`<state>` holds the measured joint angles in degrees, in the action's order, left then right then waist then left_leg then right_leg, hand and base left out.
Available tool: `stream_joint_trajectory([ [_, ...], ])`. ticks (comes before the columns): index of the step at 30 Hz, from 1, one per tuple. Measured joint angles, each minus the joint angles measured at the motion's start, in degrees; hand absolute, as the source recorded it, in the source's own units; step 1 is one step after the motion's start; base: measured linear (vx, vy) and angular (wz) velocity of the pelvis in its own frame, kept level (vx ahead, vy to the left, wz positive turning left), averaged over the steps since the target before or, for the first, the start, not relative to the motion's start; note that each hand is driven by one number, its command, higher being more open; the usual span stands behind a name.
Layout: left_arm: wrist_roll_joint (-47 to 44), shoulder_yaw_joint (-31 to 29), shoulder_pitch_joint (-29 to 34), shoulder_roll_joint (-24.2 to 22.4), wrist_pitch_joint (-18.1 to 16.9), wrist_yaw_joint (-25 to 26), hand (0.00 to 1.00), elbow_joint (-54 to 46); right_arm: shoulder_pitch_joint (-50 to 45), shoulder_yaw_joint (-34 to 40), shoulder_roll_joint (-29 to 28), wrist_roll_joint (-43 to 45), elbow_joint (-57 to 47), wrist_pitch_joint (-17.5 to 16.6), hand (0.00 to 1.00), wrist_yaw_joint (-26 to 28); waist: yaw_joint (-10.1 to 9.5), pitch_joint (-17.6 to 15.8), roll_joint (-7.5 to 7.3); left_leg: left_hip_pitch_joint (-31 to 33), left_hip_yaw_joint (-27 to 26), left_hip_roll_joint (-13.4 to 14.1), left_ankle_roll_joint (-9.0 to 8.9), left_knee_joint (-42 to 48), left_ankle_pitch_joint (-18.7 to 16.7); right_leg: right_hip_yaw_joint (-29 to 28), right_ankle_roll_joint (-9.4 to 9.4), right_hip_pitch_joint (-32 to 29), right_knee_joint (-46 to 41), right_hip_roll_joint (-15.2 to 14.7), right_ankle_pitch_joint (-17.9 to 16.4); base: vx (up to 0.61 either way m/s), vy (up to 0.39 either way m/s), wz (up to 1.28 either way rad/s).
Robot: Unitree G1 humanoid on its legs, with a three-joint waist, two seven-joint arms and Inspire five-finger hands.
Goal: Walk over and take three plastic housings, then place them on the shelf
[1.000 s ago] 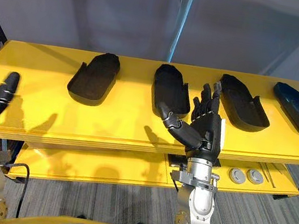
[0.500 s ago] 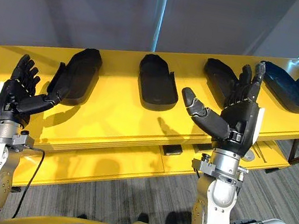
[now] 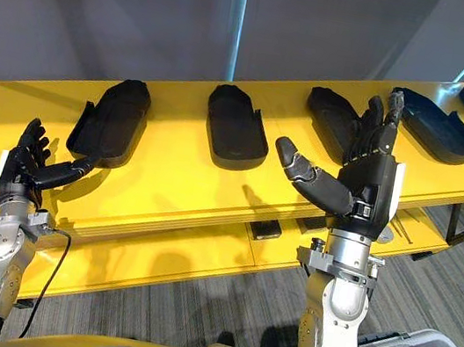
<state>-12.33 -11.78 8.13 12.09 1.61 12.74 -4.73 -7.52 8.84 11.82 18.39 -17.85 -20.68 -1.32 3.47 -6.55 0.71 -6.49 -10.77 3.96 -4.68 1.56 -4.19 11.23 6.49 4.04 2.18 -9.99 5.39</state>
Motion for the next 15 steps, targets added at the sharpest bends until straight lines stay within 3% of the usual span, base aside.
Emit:
stream_joint_trajectory([
  [7, -2.54, 0.26, -1.34, 0.01, 2.34, -5.63, 1.0, 2.65, -0.02, -0.42, 0.01, 0.0, 0.0, 0.01, 1.0, 0.4, 0.07, 0.02, 0.65, 0.04, -0.57, 0.14, 0.42, 0.32, -0.58, -0.48, -0.01, -0.19, 0.0, 0.1, -0.01, -0.01, 0.011, -0.04],
  [15, -10.45, 0.27, -2.85, 0.95, 1.96, -9.49, 1.0, 4.82, -0.06, -0.4, 1.74, 0.03, 0.0, 0.01, 1.0, 1.3, -0.08, 0.02, 1.02, 0.07, -1.17, 0.27, -0.09, 0.45, -0.64, -1.02, -0.02, -0.51, 0.0, 0.16, -0.01, 0.0, 0.006, -0.03],
])
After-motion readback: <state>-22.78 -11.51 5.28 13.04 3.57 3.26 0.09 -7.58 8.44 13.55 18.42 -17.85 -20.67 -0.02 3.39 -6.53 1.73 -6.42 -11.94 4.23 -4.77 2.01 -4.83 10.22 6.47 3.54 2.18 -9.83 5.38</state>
